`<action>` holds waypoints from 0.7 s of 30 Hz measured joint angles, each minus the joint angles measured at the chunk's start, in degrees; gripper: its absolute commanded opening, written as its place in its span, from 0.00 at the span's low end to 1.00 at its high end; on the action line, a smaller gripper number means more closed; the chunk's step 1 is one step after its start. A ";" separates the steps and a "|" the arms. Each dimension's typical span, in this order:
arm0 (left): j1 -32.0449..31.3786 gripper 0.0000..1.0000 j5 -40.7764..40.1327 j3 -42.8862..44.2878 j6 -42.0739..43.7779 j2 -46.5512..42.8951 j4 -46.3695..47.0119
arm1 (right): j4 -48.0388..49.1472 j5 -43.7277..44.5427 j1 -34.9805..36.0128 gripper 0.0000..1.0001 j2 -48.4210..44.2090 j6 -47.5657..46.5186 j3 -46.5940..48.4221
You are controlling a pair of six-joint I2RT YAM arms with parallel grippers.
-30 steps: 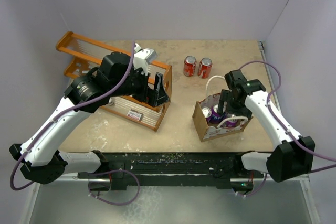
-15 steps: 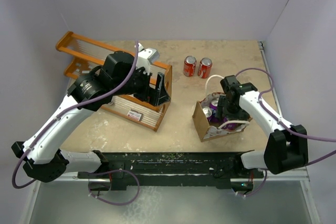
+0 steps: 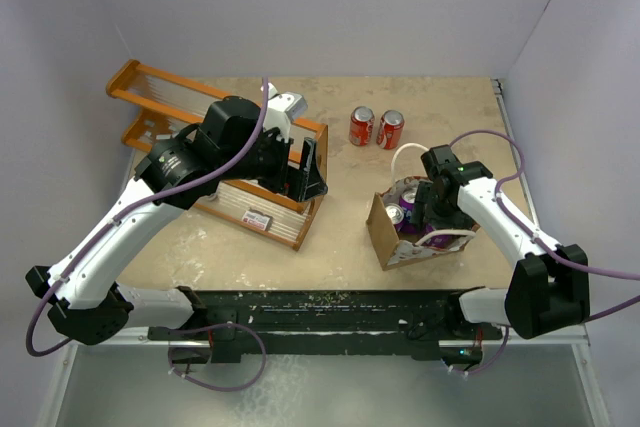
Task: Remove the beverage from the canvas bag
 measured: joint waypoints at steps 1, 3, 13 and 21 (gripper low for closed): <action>0.00 0.99 0.07 0.00 -0.13 0.00 0.07 | 0.15 0.00 0.00 0.84 -0.02 0.00 -0.15; 0.00 0.99 0.13 0.00 -0.17 0.00 0.26 | 0.33 -0.04 0.00 0.84 0.00 0.00 -0.31; 0.00 0.99 -0.59 1.31 -0.63 1.38 0.85 | 0.26 0.00 -0.15 0.46 0.13 0.22 -0.66; 0.02 0.99 -2.97 1.31 -2.56 1.44 1.18 | 1.03 -0.66 -0.17 0.26 -1.66 -0.07 -1.84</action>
